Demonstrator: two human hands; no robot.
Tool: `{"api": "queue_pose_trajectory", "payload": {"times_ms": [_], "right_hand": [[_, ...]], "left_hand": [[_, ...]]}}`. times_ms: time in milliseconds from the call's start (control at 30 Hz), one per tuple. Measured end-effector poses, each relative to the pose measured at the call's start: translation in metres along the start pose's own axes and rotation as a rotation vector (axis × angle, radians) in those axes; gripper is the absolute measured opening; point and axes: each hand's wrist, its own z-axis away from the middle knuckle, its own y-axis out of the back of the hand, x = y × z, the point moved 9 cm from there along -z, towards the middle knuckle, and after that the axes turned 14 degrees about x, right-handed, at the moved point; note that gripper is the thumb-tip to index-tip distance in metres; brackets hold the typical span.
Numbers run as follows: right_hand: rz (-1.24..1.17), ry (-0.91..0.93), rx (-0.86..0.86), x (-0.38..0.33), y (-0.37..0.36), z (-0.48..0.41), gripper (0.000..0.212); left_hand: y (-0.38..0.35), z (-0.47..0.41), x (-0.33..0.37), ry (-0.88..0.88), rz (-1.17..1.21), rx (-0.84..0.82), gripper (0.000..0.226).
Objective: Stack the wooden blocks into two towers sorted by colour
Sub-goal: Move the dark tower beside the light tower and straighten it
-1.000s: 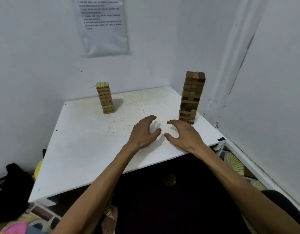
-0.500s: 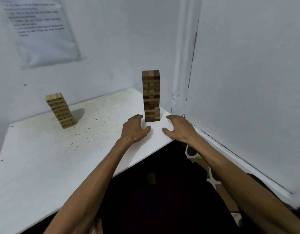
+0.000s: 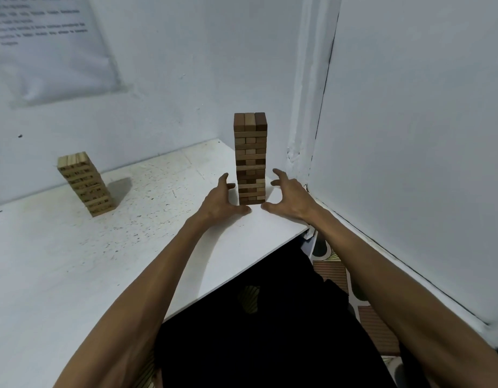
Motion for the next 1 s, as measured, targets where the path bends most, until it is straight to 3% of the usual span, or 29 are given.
{"api": "queue_pose_trajectory", "payload": {"times_ms": [167,400,1000], "right_hand": [[-0.120,0.014,-0.032,0.002,-0.006,-0.016,0.117],[-0.241,0.036,-0.075,0.002,-0.010,-0.022,0.109],[-0.283,0.099,-0.079,0.006,-0.010,-0.034,0.104]], "left_hand": [[-0.003,-0.014,0.001,0.014,0.069,-0.033,0.129],[-0.004,-0.022,-0.003,-0.016,0.068,-0.029,0.124],[0.000,-0.028,-0.011,-0.049,0.076,0.005,0.123]]}}
